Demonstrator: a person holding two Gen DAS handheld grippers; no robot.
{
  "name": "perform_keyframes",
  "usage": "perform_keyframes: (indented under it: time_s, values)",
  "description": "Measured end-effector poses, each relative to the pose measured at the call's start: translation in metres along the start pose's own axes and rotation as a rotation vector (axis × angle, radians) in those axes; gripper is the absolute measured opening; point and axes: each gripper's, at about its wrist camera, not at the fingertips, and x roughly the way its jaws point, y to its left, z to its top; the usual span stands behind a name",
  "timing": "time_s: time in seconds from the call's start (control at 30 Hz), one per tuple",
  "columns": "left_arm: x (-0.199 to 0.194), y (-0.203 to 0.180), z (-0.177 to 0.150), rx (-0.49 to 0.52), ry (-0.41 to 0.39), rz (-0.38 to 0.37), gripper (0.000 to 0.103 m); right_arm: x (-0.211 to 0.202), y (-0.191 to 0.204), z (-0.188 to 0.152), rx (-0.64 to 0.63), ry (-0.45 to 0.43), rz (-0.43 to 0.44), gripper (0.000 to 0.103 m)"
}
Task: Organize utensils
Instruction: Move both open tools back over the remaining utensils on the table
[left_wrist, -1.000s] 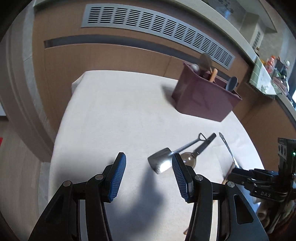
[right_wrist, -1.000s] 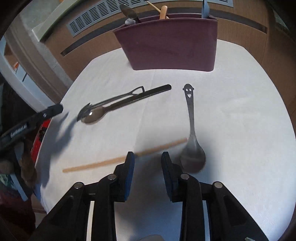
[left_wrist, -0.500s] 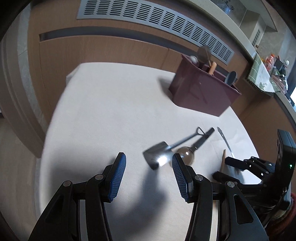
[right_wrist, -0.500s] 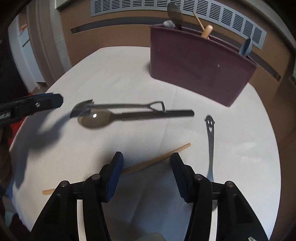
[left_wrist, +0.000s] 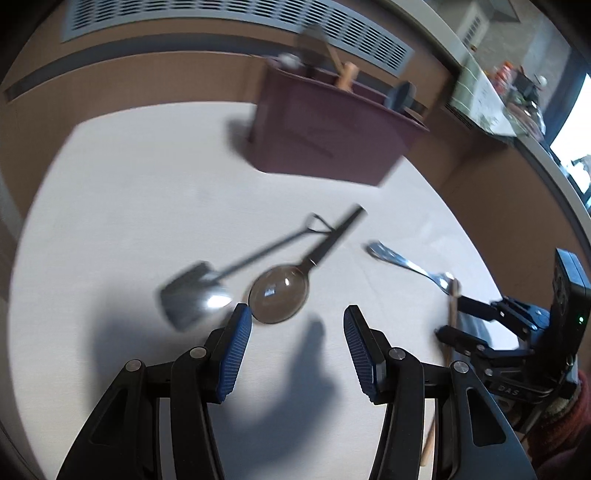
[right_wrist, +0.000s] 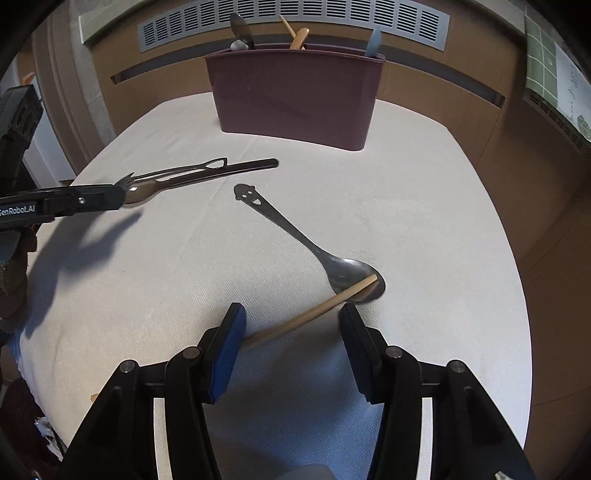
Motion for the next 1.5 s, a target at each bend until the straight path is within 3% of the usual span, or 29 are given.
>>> perform_keyframes:
  time_s: [0.13,0.2,0.33,0.5,0.73,0.8,0.93,1.03,1.13,1.17,1.2,1.33,1.5]
  values:
    - [0.005,-0.020,-0.003,0.055,0.048,-0.062,0.053,-0.003,-0.006,-0.003,-0.009,-0.004,0.007,0.048]
    - [0.001,-0.026,-0.002,0.076,0.035,-0.061,0.053,-0.007,-0.011,-0.007,-0.012,-0.006,0.007,0.048]
    - [-0.005,-0.030,0.003,0.109,-0.048,0.038,0.053,-0.009,-0.017,-0.010,0.010,-0.034,0.018,0.049]
    - [0.012,-0.032,0.001,0.171,-0.079,0.142,0.053,-0.007,-0.013,-0.010,0.019,-0.057,-0.004,0.052]
    - [0.032,-0.041,0.002,0.173,-0.050,0.143,0.053,-0.007,-0.010,-0.007,0.128,-0.019,-0.038,0.060]
    - [0.031,-0.042,0.003,0.156,-0.044,0.120,0.053,-0.008,-0.012,-0.008,0.182,-0.010,-0.017,0.070]
    - [0.027,-0.040,0.005,0.145,-0.048,0.113,0.053,-0.007,0.000,-0.004,0.134,0.044,-0.030,0.071]
    - [0.020,-0.035,0.005,0.132,-0.060,0.111,0.053,-0.005,0.005,-0.002,0.147,0.005,-0.056,0.064]
    - [0.017,-0.029,0.005,0.104,-0.057,0.096,0.053,-0.003,0.009,0.006,0.130,-0.019,-0.055,0.038]
    - [0.018,-0.028,0.004,0.097,-0.054,0.089,0.053,-0.002,0.009,0.010,0.122,-0.026,-0.057,0.022]
    - [0.019,-0.027,0.003,0.091,-0.050,0.086,0.053,0.000,0.010,0.013,0.110,-0.028,-0.060,0.013]
    - [0.023,-0.030,-0.002,0.096,-0.045,0.090,0.054,-0.001,0.010,0.019,0.082,-0.052,-0.090,0.005]
    - [0.022,-0.038,-0.003,0.112,-0.077,0.118,0.056,-0.019,-0.009,0.017,0.127,-0.098,-0.078,0.004]
